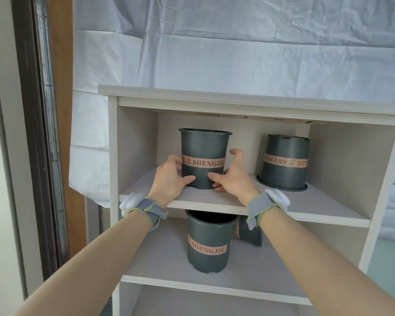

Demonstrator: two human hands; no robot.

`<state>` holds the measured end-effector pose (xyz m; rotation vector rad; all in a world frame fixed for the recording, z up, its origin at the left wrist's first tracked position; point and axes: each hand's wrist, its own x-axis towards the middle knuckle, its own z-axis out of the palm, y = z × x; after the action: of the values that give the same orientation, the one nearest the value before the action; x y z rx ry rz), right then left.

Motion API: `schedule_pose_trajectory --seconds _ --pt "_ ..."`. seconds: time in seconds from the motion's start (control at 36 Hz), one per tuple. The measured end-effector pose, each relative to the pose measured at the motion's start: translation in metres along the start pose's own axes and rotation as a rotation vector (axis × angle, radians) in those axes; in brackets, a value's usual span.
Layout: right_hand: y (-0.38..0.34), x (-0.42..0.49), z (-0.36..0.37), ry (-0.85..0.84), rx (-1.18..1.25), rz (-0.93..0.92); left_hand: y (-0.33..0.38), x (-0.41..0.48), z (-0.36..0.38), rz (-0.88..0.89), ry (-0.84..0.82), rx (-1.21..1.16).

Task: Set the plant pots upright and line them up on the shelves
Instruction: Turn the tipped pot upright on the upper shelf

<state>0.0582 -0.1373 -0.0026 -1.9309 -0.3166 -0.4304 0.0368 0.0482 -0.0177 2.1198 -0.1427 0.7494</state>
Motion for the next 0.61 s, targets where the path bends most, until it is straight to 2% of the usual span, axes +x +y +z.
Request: schedule_pose_trajectory --seconds 0.17,0.28,0.36,0.5,0.61 --pt "-0.001 0.003 -0.011 -0.02 0.099 0.122 0.007 -0.006 -0.004 0.068 -0.029 0.027" --pt "-0.002 0.005 -0.017 -0.07 0.143 0.182 0.007 -0.009 -0.004 0.108 -0.13 -0.018" --pt "-0.002 0.004 -0.021 -0.042 0.133 0.194 0.009 -0.012 -0.001 0.139 -0.165 -0.016" --pt "-0.002 -0.009 -0.03 0.014 0.068 0.167 0.014 -0.022 -0.002 0.187 -0.113 0.016" --pt "-0.002 -0.022 -0.044 0.08 -0.022 0.034 0.027 -0.024 -0.004 0.2 -0.089 0.026"
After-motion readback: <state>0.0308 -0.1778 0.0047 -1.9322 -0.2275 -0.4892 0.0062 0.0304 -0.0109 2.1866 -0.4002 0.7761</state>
